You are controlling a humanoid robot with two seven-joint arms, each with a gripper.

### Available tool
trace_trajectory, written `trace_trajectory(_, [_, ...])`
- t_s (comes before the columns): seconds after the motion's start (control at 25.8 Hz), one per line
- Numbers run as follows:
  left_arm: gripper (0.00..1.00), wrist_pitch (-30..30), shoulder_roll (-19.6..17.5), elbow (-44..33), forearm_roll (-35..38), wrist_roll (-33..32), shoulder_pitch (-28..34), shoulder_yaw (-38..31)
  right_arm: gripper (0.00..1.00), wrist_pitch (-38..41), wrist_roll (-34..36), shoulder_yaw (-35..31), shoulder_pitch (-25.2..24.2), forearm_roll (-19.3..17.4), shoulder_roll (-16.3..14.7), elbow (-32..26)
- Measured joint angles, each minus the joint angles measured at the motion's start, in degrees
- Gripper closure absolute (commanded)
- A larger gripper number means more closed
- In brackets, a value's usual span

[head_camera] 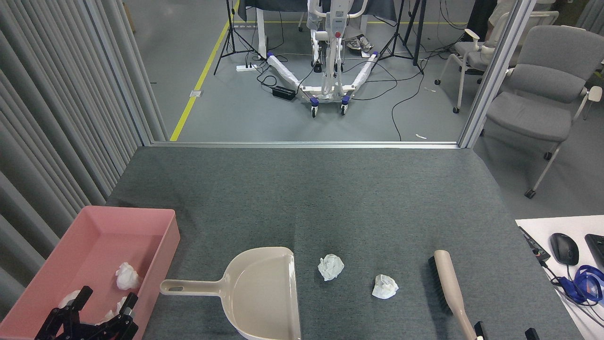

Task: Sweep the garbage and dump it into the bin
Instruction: 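Move the left gripper up toward the beige dustpan handle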

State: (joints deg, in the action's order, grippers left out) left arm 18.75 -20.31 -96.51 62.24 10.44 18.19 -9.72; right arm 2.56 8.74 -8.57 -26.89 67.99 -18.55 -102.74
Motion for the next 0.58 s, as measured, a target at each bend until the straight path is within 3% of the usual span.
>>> trace_trajectory(0.58, [0.01,1.65,-0.67,0.28,-0.21,-0.19,-0.07,-0.83,0.02,-0.01,0.27,0.04,-0.05,0.23,0.41,0.02])
